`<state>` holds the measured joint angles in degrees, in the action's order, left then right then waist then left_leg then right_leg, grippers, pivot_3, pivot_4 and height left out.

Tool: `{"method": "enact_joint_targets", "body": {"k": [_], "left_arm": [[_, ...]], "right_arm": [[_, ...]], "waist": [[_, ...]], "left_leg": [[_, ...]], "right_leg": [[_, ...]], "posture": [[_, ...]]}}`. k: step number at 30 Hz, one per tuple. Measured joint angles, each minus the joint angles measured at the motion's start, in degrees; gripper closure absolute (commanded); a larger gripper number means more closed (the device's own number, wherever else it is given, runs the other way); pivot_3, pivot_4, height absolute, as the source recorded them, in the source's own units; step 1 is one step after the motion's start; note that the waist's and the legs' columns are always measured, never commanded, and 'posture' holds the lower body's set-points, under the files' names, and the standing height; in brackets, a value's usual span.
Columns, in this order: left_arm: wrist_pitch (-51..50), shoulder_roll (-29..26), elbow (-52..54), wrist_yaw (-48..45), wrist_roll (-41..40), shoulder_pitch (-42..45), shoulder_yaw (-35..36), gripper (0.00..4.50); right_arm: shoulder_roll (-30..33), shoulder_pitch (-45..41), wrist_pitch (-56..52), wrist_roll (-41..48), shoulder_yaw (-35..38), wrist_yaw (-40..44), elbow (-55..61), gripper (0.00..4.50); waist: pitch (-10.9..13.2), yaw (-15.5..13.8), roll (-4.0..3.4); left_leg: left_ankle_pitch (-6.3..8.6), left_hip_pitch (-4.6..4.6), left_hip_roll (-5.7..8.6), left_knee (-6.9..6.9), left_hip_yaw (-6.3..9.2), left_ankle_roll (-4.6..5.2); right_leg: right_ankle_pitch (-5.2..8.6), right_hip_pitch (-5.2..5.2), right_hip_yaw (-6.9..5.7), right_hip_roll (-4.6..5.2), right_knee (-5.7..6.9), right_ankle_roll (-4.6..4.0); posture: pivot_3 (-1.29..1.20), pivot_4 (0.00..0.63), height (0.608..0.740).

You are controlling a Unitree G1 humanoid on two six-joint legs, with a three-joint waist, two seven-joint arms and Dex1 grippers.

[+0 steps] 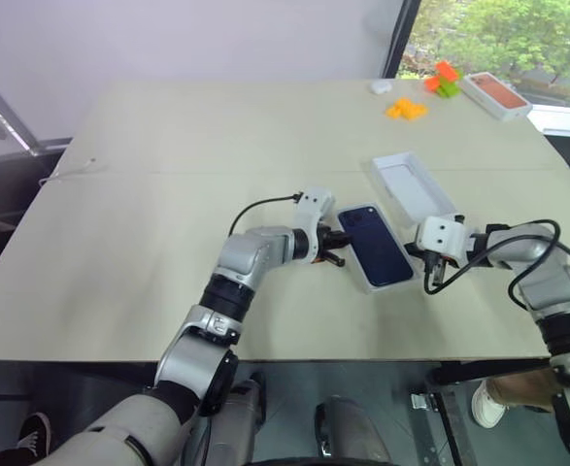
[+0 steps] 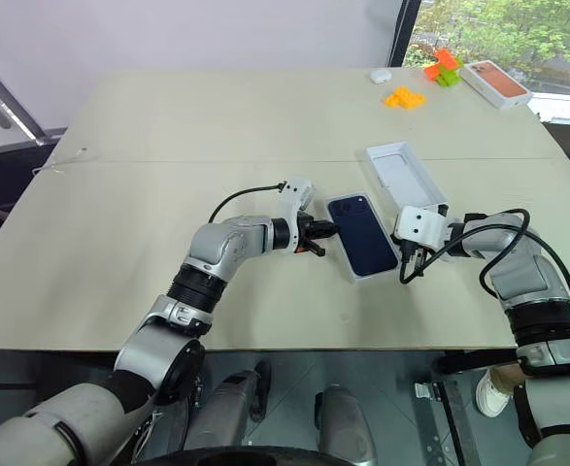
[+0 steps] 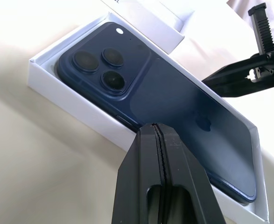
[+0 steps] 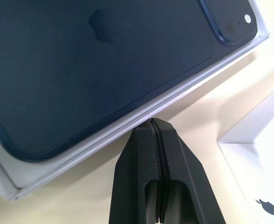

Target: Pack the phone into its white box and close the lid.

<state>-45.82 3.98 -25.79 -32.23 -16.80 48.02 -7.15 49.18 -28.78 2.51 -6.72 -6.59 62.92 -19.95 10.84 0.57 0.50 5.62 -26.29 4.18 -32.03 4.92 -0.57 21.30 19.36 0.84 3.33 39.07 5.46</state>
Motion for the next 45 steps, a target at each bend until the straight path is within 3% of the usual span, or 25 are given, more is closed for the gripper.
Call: {"method": "enact_joint_targets", "body": {"k": [8,20,23,26,30,31,33,34,45], "left_arm": [[0.4,-0.5,0.0,0.0,0.0,0.0,0.0,4.50],[0.1,-0.8,0.5,-0.1,-0.1,-0.1,0.0,4.50],[-1.0,-2.1,3.9,-0.5,-1.1,-0.7,0.4,3.68],[-2.9,-3.9,9.9,-0.8,-3.3,-0.8,2.5,2.29],[-6.9,-8.9,19.4,-2.2,-7.1,-1.7,4.7,0.26],[-7.6,-10.2,21.2,-2.8,-7.7,-2.2,4.9,0.00],[-8.1,-13.8,24.8,-5.2,-8.9,-4.1,4.4,0.00],[-8.5,-15.6,26.2,-6.1,-9.4,-5.0,4.4,0.00],[-9.7,-34.7,36.5,-19.6,-21.2,-15.3,15.0,0.00]], "right_arm": [[1.0,2.3,-5.2,3.0,0.1,3.9,6.3,4.48],[1.1,0.7,-4.4,2.4,0.1,1.3,5.1,4.48],[1.2,-2.1,-3.2,2.3,0.1,0.1,2.0,4.50],[1.4,-5.4,-4.7,3.5,0.9,0.6,-0.5,3.71],[0.3,-9.9,-12.8,9.8,4.7,1.8,-0.3,1.72],[-0.4,-10.8,-15.0,11.2,5.5,1.7,0.1,1.27],[-2.1,-12.2,-18.5,12.2,5.6,0.6,1.2,0.29],[-2.9,-12.4,-19.3,11.9,5.1,-0.5,1.3,0.05],[-10.8,-21.9,-28.1,1.7,-0.5,-18.6,-10.1,0.05]], "waist": [[0.0,0.1,-0.01],[0.0,0.1,-0.01],[0.0,0.3,-0.01],[0.0,0.2,-0.03],[0.0,0.3,-0.04],[0.0,0.3,-0.04],[0.0,0.3,-0.05],[0.0,0.2,-0.05],[0.0,0.2,-0.07]], "left_leg": [[0.00,0.00,-0.01,-0.02,0.01,0.00],[0.00,0.00,-0.01,-0.03,0.00,0.00],[0.00,0.00,-0.02,-0.02,-0.01,0.00],[-0.01,-0.01,-0.02,0.01,-0.01,0.00],[-0.01,-0.01,-0.05,0.03,-0.01,0.00],[-0.01,0.00,-0.06,0.02,-0.01,0.00],[-0.01,0.01,-0.08,0.03,0.00,-0.01],[-0.01,0.01,-0.08,0.02,0.02,-0.01],[-0.03,-0.06,-0.06,0.20,-0.05,-0.04]], "right_leg": [[0.00,0.00,0.00,0.00,0.02,0.00],[0.00,0.00,0.01,0.00,0.02,0.01],[0.00,0.03,0.01,-0.01,0.04,0.01],[0.00,0.03,0.01,-0.01,0.04,0.01],[0.00,0.04,0.04,-0.05,0.04,0.01],[0.00,0.03,0.04,-0.06,0.04,0.00],[0.00,0.03,0.04,-0.07,0.05,-0.01],[0.00,0.03,0.04,-0.07,0.06,-0.01],[0.01,0.24,0.16,-0.03,0.04,-0.05]], "posture": [[0.00,0.150,0.740],[0.00,0.150,0.740],[0.00,0.150,0.740],[0.00,0.150,0.740],[0.00,0.150,0.740],[0.00,0.150,0.740],[0.00,0.150,0.740],[0.00,0.150,0.740],[0.00,0.150,0.740]]}}
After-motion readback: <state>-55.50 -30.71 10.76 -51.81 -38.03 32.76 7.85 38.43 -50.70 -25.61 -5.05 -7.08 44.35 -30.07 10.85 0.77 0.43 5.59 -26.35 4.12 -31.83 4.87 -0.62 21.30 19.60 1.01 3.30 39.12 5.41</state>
